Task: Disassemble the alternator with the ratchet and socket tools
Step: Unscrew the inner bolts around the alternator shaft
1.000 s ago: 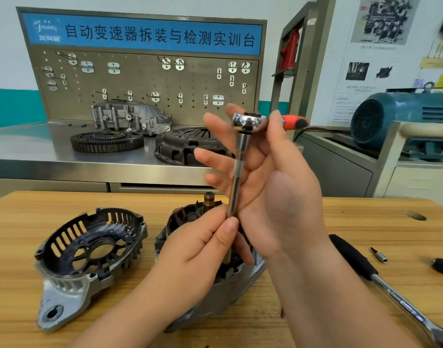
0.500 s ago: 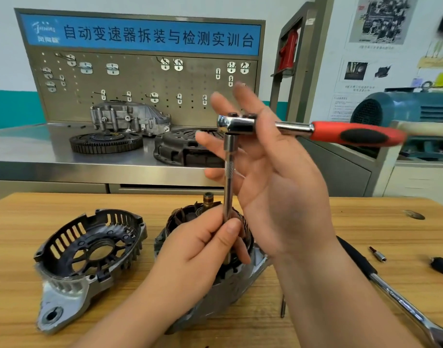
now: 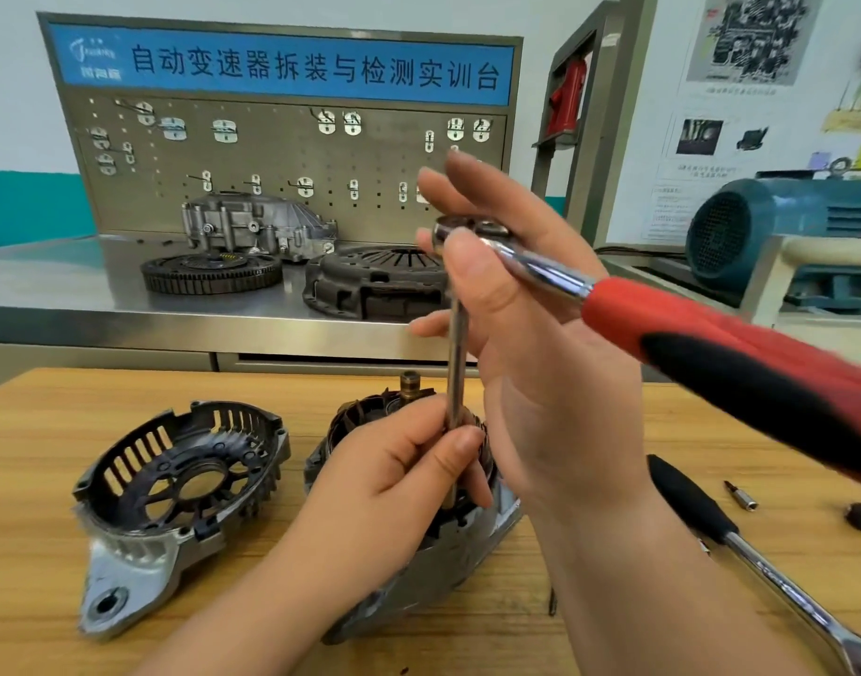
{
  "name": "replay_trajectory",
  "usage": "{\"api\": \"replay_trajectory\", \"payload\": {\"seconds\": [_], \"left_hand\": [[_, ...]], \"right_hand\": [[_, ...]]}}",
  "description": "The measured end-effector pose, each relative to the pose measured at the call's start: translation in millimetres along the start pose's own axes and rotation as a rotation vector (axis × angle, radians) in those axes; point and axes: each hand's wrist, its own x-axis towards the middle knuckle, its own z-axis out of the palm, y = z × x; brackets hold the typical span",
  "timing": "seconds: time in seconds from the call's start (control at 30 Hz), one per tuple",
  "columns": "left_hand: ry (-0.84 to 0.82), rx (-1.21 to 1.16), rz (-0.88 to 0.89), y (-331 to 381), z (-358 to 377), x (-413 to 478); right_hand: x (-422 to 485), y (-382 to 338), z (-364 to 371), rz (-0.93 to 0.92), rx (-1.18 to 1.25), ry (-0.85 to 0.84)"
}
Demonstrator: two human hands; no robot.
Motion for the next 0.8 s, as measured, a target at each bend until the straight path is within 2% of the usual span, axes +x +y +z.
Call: {"api": "replay_trajectory", "payload": {"seconds": [0.07, 0.1, 0.23, 0.3, 0.4, 0.67, 0.73, 0.8], "left_hand": [[-0.006, -0.005, -0.005, 0.2, 0.0, -0.5], [-0.019, -0.013, -0.007, 0.0, -0.1, -1.1], [-0.053, -0.063, -0.02, 0.9, -1.3, -3.3], [-0.07, -0.063, -0.027, 0.6, -1.9, -2.9], [-0.086, -0.056, -0.012, -0.2, -2.9, -1.1], [-0.055, -0.035, -0.026, 1.3, -2.9, 0.6], [-0.065, -0.024, -0.023, 1.3, -2.1, 1.2], [-0.073, -0.039, -0.026, 1.1, -2.4, 0.7]], "right_hand": [[-9.6, 0.8, 2.2, -0.184, 0.224, 0.114], [-14.5, 1.2, 4.1, -0.199, 0.324, 0.134], [-16.0, 4.9, 6.5, -0.033, 0.495, 0.096], [-13.3, 5.3, 4.4, 0.009, 0.482, 0.075], [-13.8, 9.9, 6.0, -0.026, 0.403, 0.097], [-18.3, 4.0, 8.0, -0.367, 0.161, 0.184], [-16.9, 3.9, 7.4, -0.346, 0.127, 0.192], [-16.4, 4.6, 9.2, -0.259, 0.224, 0.175]]}}
